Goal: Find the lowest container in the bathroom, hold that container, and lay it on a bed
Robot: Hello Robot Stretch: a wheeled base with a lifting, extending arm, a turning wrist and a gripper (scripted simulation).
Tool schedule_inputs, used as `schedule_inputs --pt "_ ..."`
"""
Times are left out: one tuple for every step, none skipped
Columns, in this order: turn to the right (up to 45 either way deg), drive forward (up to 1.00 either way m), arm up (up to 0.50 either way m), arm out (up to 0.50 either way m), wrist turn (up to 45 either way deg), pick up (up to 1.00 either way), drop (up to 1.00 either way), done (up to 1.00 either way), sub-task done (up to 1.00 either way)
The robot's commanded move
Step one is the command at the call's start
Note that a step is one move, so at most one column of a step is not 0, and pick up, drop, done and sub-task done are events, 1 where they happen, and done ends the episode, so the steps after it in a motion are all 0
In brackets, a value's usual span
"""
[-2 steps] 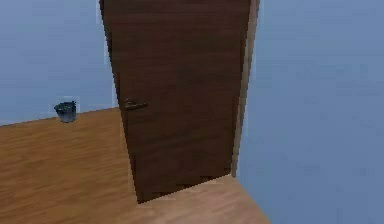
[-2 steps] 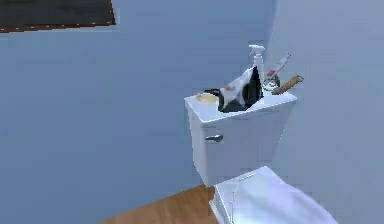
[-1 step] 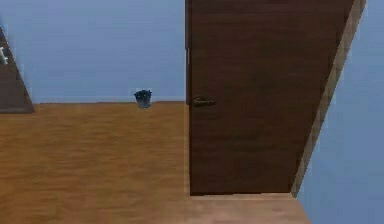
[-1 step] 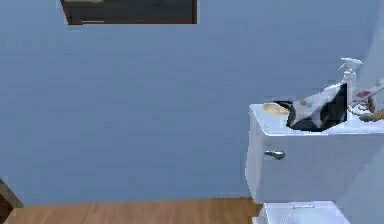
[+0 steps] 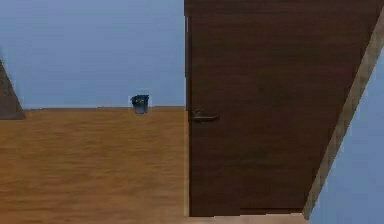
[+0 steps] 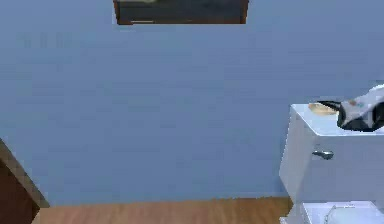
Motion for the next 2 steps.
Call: schedule_inputs --pt "-45.0 0.00 0.00 0.00 0.0 0.00 0.00 0.00 0.00" --pt "-9.0 0.00 0.00 0.00 0.0 0.00 0.00 0.00 0.00"
